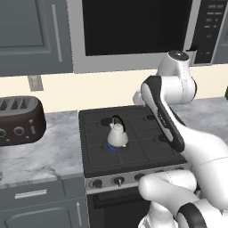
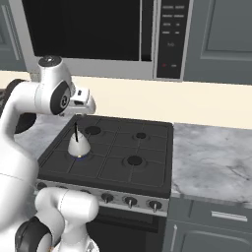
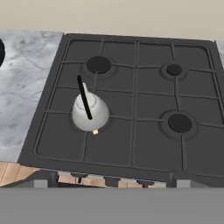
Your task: The kettle is done boiling. Turn off the stove, then wait for 300 timesteps before moving the kettle to the dining table.
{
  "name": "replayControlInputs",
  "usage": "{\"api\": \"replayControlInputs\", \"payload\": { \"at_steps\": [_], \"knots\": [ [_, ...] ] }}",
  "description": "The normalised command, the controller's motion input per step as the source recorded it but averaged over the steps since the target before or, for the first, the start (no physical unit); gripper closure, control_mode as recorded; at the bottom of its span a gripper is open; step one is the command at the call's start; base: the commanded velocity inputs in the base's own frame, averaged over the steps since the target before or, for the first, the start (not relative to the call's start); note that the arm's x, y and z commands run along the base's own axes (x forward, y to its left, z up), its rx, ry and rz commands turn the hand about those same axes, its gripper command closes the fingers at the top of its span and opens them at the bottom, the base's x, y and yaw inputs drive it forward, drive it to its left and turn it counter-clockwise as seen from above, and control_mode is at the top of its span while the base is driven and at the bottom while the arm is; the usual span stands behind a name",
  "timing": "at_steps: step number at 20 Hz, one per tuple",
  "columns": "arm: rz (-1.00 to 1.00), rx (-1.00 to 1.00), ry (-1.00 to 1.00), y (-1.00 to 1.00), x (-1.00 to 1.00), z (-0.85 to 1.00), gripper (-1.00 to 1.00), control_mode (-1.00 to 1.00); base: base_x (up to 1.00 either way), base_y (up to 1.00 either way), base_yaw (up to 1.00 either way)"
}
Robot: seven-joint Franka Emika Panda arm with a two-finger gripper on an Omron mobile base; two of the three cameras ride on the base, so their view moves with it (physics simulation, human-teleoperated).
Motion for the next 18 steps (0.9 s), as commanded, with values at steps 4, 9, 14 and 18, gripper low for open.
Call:
{"api": "replayControlInputs", "payload": {
  "at_steps": [4, 9, 14, 18],
  "knots": [
    [0.00, -0.03, -0.03, 0.30, -0.17, 0.00, -1.00, -1.00, 0.00, 0.00, 0.00],
    [0.00, -0.03, -0.02, 0.24, -0.09, 0.00, -1.00, -1.00, 0.00, 0.00, 0.00],
    [0.00, -0.01, 0.00, 0.20, -0.05, -0.02, -1.00, -1.00, 0.00, 0.00, 0.00],
    [0.00, -0.04, 0.00, 0.22, -0.07, -0.16, -1.00, -1.00, 0.00, 0.00, 0.00]
  ]
}}
